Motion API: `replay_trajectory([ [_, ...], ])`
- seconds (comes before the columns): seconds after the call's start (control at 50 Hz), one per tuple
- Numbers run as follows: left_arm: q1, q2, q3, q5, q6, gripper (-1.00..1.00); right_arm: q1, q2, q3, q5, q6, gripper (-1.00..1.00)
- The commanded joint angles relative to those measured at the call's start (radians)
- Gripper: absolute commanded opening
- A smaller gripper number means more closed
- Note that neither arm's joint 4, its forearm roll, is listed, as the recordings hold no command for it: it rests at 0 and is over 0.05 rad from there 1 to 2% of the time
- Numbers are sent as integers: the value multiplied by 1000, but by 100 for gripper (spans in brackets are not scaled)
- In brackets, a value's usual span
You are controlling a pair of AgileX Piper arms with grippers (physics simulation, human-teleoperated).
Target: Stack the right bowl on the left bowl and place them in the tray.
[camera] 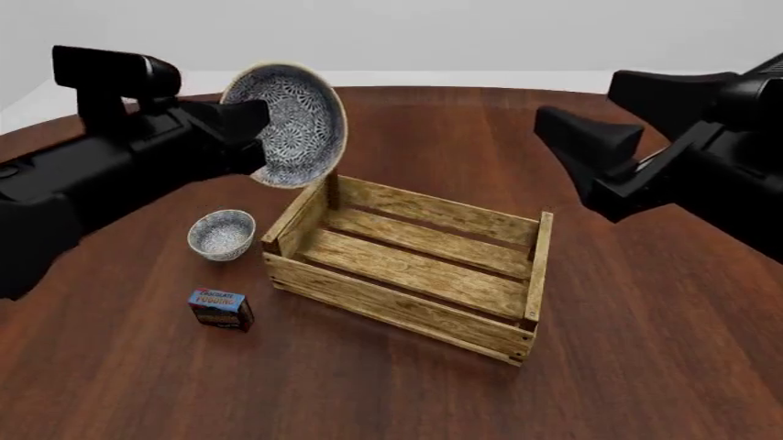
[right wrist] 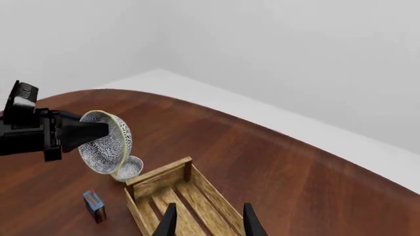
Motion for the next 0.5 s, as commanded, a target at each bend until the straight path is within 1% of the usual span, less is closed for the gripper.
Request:
replay_trajectory([
  [0.02, 60, -6, -17, 40, -23, -100, 16, -15, 7, -14, -15, 100],
  [0.22, 110, -33, -23, 66, -28, -100, 19, -13, 11, -19, -22, 100],
  [0.5, 186, -37, 0, 48, -54, -100, 25, -14, 13, -20, -26, 100],
])
